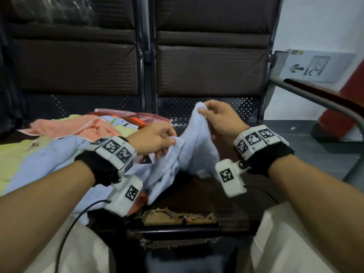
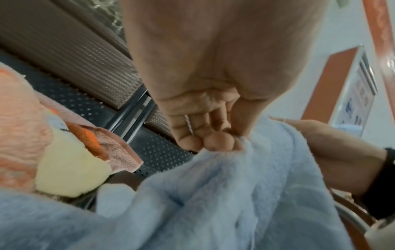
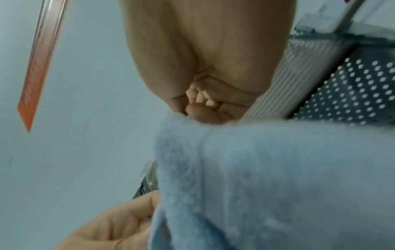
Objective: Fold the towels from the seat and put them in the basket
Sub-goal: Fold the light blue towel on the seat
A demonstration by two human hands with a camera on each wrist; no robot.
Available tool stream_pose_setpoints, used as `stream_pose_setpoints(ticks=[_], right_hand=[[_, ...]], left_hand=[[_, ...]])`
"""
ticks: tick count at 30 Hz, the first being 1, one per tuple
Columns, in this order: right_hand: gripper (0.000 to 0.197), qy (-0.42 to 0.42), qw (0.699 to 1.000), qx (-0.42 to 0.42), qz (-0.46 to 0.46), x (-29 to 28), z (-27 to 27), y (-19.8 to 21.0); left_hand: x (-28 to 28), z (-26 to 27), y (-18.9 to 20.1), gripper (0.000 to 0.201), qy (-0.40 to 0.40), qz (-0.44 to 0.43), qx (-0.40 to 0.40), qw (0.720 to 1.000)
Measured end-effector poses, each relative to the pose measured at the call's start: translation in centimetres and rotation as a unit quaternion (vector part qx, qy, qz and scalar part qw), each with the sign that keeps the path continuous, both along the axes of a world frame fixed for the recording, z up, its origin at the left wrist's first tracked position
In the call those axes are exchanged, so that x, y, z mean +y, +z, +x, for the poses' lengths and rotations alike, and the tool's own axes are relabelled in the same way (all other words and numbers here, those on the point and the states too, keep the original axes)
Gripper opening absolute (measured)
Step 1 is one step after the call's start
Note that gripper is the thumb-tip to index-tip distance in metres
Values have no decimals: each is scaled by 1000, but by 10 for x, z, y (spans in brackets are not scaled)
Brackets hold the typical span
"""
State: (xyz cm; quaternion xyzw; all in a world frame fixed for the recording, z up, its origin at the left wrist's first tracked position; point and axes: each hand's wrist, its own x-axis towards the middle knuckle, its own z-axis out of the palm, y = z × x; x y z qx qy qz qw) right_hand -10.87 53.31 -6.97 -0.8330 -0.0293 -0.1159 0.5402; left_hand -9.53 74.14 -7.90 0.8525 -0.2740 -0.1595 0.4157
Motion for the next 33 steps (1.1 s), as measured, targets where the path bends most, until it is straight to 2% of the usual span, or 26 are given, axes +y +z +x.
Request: stream_pose_setpoints(ticks=[2,3,5,7,9,11,15,17,19,21,24,28,31,33], right_hand=[[16,0,999,-13,39,9,7,-1],[17,15,998,11,61,14,8,-6],[18,61,989,115,69,19,8,-20],[24,105,969,215,-54,16,7,-33],[36,147,927,261,-224,8,5,-42],[51,168,878,287,-345,-2,-1,-47],[67,178,794,340,-471,-15,-17,-52],[68,184,762,362,-505,-15,-26,-56],[62,186,743,356,-536,-12,-32,-61],[53,167,760,319,-541,-12,-37,-67],[52,133,809,290,-493,-12,-44,-73],[48,115,831,306,-451,-10,-56,-78],[47,92,886,299,-342,-9,-60,-69],[44,75,926,251,-273,-7,-58,-54]], left_hand=[[5,2,4,11,19,-31,25,999],[7,4,4,11,23,-40,34,998],[11,5,2,12,33,-49,53,997],[13,6,-4,14,43,-54,76,995],[14,5,-10,15,37,-45,103,993],[15,5,-14,13,27,-32,120,992],[17,8,-14,26,50,-17,96,994],[15,7,-16,21,55,3,66,996],[13,6,-18,15,51,22,52,997],[13,5,-21,10,47,34,54,997],[18,7,-22,21,60,52,41,996],[25,11,-22,26,95,66,28,993],[27,9,-19,17,102,71,11,992],[27,7,-15,17,110,68,-2,992]])
